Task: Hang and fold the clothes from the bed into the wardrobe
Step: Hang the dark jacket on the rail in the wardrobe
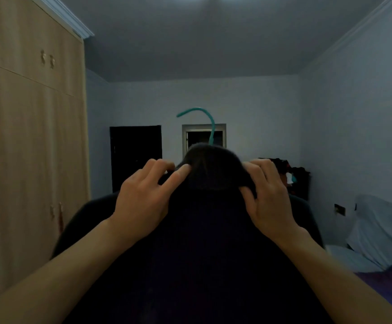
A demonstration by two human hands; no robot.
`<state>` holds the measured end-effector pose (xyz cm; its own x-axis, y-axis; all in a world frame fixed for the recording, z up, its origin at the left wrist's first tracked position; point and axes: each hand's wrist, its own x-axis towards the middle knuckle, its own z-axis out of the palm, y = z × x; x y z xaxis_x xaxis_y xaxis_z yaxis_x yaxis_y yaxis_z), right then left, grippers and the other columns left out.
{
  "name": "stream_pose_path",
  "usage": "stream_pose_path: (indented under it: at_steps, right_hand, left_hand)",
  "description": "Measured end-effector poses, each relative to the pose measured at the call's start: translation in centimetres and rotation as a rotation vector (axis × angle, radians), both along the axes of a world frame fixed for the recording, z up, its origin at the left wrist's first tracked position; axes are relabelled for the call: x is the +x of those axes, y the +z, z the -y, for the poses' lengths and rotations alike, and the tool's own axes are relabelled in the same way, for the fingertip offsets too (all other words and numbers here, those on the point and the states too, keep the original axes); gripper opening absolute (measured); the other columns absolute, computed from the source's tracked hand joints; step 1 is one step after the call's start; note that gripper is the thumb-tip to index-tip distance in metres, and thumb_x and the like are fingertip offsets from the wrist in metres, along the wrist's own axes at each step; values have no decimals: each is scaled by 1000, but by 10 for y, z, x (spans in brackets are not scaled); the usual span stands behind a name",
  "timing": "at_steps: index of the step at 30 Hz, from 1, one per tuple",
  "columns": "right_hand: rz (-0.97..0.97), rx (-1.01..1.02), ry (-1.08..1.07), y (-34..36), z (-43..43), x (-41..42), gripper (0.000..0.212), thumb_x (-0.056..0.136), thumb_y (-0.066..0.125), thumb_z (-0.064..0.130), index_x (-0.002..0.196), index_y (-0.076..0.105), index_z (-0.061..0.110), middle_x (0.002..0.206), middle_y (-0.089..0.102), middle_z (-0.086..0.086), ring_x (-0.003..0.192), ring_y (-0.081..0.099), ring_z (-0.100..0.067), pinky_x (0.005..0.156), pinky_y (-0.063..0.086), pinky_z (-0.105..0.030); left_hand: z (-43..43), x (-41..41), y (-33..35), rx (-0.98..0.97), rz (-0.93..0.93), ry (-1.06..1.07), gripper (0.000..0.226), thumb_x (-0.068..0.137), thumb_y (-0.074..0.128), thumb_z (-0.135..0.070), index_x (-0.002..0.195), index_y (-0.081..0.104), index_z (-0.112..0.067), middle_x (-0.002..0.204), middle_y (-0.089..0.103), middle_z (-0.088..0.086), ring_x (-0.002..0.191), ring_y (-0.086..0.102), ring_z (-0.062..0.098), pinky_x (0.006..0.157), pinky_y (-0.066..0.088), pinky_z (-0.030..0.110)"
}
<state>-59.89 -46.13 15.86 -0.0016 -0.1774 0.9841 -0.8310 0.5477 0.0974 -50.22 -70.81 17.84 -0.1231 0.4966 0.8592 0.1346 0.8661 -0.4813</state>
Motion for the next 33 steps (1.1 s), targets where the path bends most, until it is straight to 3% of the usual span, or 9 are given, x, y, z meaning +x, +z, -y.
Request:
stream_pose_path:
  at_steps: [7, 12, 14, 16, 19, 21, 25, 29, 33]
  right_hand:
    - [49, 86, -5, -65, 0, -26, 36, 85, 63, 2, 117, 52, 12, 111, 53, -10, 99, 54, -25, 77, 53, -45]
    - [33, 110, 7, -106, 0, -31, 30, 85, 56, 3, 113, 51, 11, 105, 56, -15, 93, 56, -30, 73, 52, -45]
    - [30, 118, 8, -117, 1, -31, 29, 85, 55, 4, 113, 51, 11, 104, 57, -16, 91, 57, -30, 71, 53, -45]
    - [38, 129, 9, -125, 3, -32, 29, 86, 56, 3, 113, 51, 11, 103, 57, -15, 90, 57, -29, 70, 54, -44]
    - [62, 133, 17, -133, 3, -33, 34, 83, 63, -2, 113, 52, 11, 103, 58, -17, 89, 58, -30, 69, 53, -45]
    - [83, 125, 29, -137, 0, -33, 35, 82, 64, -3, 112, 52, 11, 103, 59, -18, 90, 58, -30, 70, 53, -45]
    - [105, 104, 54, -140, -7, -34, 25, 89, 56, 5, 113, 52, 10, 104, 57, -19, 93, 57, -30, 75, 54, -43]
    - [120, 97, 62, -144, -10, -35, 24, 89, 56, 5, 113, 54, 9, 106, 56, -17, 96, 56, -30, 79, 54, -41]
    - [128, 90, 60, -146, -7, -36, 30, 87, 61, 3, 115, 54, 10, 110, 51, -11, 98, 55, -28, 80, 53, -39]
  left_hand:
    - [0, -5, -68, 163, 311, -58, 54, 75, 73, 3, 126, 61, -7, 107, 61, 7, 89, 62, 22, 58, 57, 37]
    - [10, -11, -92, 358, 676, -150, 92, 72, 80, -16, 146, 29, -33, 119, 41, -17, 88, 54, 5, 76, 58, 34]
    - [12, -17, -97, 397, 807, -183, 107, 68, 86, -24, 151, 19, -41, 136, 33, -21, 105, 53, 5, 89, 55, 30]
    - [15, -24, -99, 395, 957, -238, 112, 66, 89, -34, 152, 19, -45, 147, 25, -27, 130, 39, 0, 107, 41, 24]
    - [16, -31, -100, 504, 1178, -364, 97, 65, 88, -36, 142, 31, -53, 144, 32, -26, 135, 31, -6, 113, 32, 26]
    - [14, -33, -102, 551, 1192, -403, 81, 66, 88, -33, 132, 43, -48, 135, 45, -20, 129, 43, -1, 111, 39, 32]
    - [10, -33, -104, 544, 1199, -515, 58, 70, 89, -24, 116, 55, -31, 110, 61, -9, 106, 63, 16, 88, 57, 39]
    - [12, -26, -106, 598, 1202, -586, 52, 73, 89, -24, 113, 57, -26, 106, 62, -6, 101, 64, 20, 84, 57, 35]
    - [8, -18, -113, 468, 975, -432, 42, 79, 83, -24, 112, 57, -29, 103, 58, -13, 93, 62, 13, 77, 55, 32]
